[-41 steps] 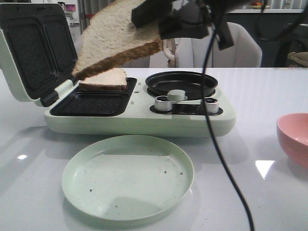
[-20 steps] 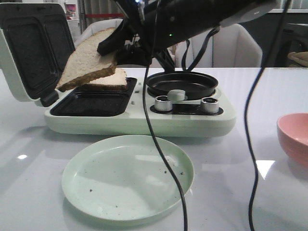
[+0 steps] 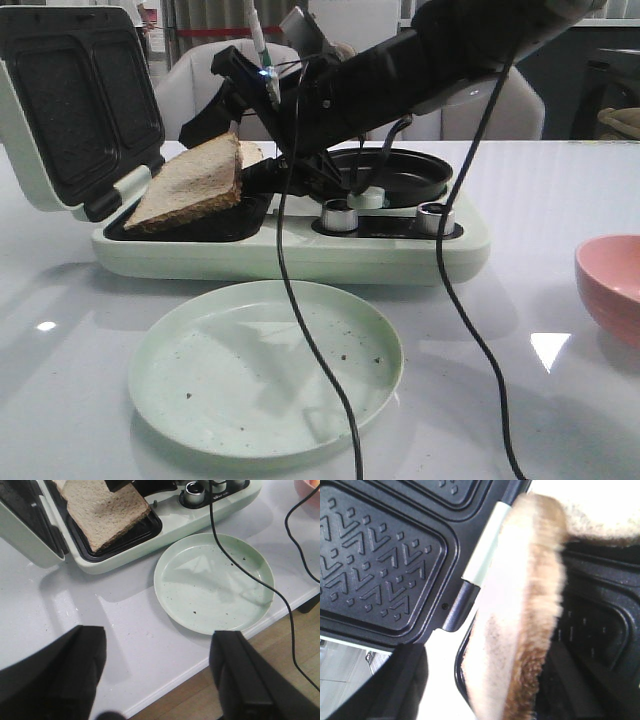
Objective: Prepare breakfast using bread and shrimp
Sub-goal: 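Carry the bread with the right gripper onto the first slice, then release the bread and raise the right gripper away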
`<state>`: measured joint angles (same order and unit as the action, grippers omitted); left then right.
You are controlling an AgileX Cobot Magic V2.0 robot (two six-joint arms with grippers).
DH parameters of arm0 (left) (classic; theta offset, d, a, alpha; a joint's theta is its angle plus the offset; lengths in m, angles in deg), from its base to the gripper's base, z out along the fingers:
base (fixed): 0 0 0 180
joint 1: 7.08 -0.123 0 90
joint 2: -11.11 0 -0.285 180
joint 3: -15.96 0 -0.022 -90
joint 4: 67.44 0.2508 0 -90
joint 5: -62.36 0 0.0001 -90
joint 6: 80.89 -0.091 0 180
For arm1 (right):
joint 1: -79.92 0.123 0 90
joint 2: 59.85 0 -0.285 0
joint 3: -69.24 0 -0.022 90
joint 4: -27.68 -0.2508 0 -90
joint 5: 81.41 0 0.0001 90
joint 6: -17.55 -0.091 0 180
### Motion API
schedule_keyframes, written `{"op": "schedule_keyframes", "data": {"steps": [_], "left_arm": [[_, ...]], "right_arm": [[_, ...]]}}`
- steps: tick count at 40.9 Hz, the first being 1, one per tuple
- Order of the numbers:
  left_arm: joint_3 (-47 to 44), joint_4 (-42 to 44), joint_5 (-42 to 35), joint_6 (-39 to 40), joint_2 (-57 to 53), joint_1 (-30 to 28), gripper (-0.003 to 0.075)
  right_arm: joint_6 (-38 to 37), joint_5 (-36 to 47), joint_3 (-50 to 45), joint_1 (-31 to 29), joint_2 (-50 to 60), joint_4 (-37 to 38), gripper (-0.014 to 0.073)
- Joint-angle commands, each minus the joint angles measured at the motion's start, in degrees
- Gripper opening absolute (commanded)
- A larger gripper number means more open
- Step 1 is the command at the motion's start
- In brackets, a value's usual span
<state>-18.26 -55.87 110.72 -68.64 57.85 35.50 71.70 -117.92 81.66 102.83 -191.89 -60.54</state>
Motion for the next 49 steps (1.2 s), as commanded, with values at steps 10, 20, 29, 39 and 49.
{"op": "schedule_keyframes", "data": {"steps": [10,20,29,39,49], "left_arm": [[1.5,0.9,-4.3,0.5,-0.1,0.4,0.0498],[1.5,0.9,-4.0,0.5,-0.1,0.4,0.0498],[1.5,0.9,-4.0,0.5,-0.1,0.4,0.0498],[1.5,0.9,-4.0,0.5,-0.1,0.4,0.0498],[1.5,0.9,-4.1,0.5,-0.1,0.4,0.0497]], "right_arm": [[0.8,-9.4,2.4,-1.2,4.6,-2.1,0.0579],[-17.2,-4.3,2.3,-1.4,15.3,30.2,0.0579],[-36.2,-12.6,-0.4,-1.0,30.1,63.9,0.0579],[-45.3,-9.8,-16.8,-1.5,49.6,80.2,0.0579],[-51.8,-10.3,-31.2,-1.9,63.8,87.4,0.0579]]}}
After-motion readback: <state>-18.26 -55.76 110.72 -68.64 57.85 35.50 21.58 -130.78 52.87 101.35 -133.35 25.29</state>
